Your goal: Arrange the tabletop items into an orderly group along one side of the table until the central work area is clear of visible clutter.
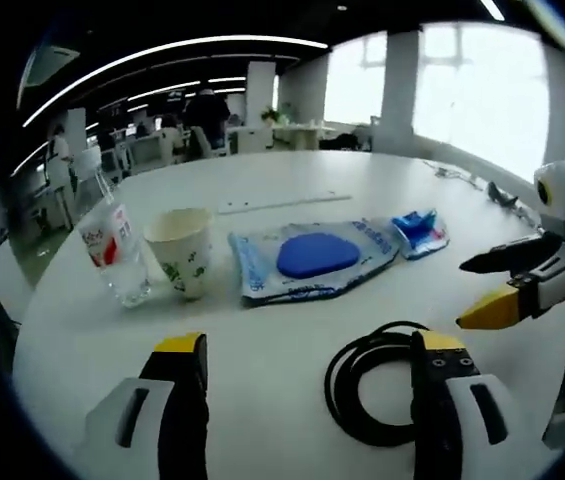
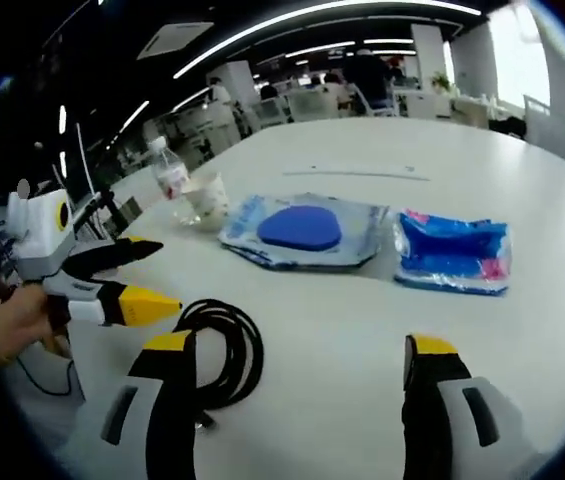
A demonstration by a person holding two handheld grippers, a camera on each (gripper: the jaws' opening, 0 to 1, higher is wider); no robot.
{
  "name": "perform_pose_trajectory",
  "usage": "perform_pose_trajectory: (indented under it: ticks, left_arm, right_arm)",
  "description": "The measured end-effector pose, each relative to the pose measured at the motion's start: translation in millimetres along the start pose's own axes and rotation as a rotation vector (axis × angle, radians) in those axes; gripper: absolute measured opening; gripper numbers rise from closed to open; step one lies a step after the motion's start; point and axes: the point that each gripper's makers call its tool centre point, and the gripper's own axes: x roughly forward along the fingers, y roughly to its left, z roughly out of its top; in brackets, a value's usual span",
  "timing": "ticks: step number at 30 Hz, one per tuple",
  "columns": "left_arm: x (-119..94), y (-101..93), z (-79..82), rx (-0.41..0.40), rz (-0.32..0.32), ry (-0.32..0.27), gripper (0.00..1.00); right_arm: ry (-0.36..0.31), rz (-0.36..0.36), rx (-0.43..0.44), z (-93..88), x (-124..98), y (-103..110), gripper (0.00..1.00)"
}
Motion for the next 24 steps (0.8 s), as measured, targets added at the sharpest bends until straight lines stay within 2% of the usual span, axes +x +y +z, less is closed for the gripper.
perform_pose_trajectory:
  ticks: [3, 7, 8, 12, 17, 21, 24]
  left_arm:
    - [-2, -1.3, -5.6, -0.018, -0.011, 0.001, 0.71]
    - [-2, -6.3, -7.4, -0.028, -0.032, -0.001, 0.55]
    - [-2, -11.6, -7.4, -0.037, -0.055, -0.004, 0.52]
    - [-2, -21.3, -13.7, -0.013, -0.076, 0.011, 0.47]
    - [-6, -28.9, -23.4, -0.022, -0.103, 0.033, 0.37]
    - [-6, -30.1, -33.3, -0.022, -0.104, 0.064, 0.33]
    - [-6, -29.6, -40.3, -0.048, -0.103, 0.084, 0.27]
  right_arm:
    - [-0.008, 0.010, -0.006, -0.9, 2, 8, 0.78]
    - [-0.003, 0.033, -0.009, -8.5, 6, 20, 0.69]
    - [0.002, 0.040, -0.010, -11.8, 7, 24, 0.68]
    - [0.016, 0.045, -0.022, -20.8, 10, 30, 0.59]
    - [0.010, 0.070, -0.020, -27.0, 12, 37, 0.40]
    - [0.018, 0.077, -0.010, -31.7, 14, 40, 0.38]
    - [0.020, 0.078, -0.008, -34.1, 14, 42, 0.31]
